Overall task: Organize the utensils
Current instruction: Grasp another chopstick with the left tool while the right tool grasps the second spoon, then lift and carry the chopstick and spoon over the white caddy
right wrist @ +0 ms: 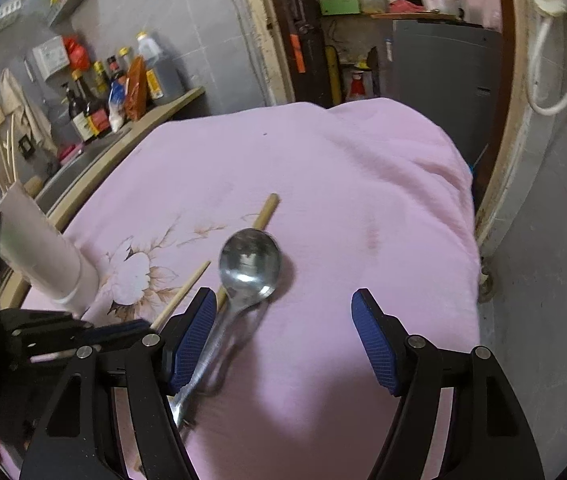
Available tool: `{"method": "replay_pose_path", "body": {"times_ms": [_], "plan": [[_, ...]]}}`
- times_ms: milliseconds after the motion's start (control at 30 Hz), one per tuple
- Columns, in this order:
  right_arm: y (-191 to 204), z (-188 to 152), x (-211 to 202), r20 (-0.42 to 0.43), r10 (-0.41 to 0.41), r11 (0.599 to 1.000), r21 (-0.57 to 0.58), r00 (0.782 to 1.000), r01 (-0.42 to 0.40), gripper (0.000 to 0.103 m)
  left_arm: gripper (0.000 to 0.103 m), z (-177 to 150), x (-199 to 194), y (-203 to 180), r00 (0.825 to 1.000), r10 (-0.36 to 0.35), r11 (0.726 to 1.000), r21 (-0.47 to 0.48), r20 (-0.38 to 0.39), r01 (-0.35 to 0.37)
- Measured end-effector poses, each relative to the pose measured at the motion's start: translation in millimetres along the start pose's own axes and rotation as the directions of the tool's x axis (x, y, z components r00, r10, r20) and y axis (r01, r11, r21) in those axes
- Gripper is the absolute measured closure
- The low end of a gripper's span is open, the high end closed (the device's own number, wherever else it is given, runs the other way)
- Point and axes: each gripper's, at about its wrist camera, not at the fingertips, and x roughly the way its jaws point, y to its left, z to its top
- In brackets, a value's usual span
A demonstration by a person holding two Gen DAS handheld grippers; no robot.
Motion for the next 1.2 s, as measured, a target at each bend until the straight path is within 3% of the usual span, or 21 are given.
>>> {"method": "replay_pose_path", "body": {"times_ms": [233, 433, 633, 800, 967, 1200], "plan": [[12.3, 8.3, 19.5, -0.039, -0.018, 0.999, -0.033, 0.999, 0.017, 0.034, 0.1, -20.8, -18.5, 4.1, 1.0, -0.004, 1.0, -0.018, -0.002, 0.004], [21.3, 13.2, 31.3, -0.05, -0.067, 0.996, -0.064, 0.997, 0.064, 0.034, 0.1, -19.8, -18.1, 1.5, 1.0, -0.005, 1.0, -0.015, -0.004, 0.005], [24.1, 13.1, 34.9, -0.054, -0.096, 0.993, -0.08, 0.994, 0.091, 0.06, 0.1, -13.1, -16.6, 1.9, 0.999, -0.027, 1.0, 0.007, -0.039, 0.027], [23.6, 12.2, 31.6, -0.036, -0.089, 0.994, -0.067, 0.995, 0.086, 0.063, 0.1, -2.4, -11.5, 3.8, 0.994, -0.04, 0.999, 0.011, -0.102, 0.042], [26.4, 8.8, 20.7, 0.013, -0.087, 0.994, -0.067, 0.996, 0.088, 0.063, 0.1, -0.5, -10.7, 4.9, 0.991, -0.06, 0.998, 0.002, -0.116, 0.06], [41.7, -3.7, -10.8, 0.163, -0.091, 0.988, -0.111, 0.982, 0.11, 0.064, 0.101, -17.0, -27.4, 7.2, 0.991, -0.133, 0.99, -0.052, -0.015, 0.132]]}}
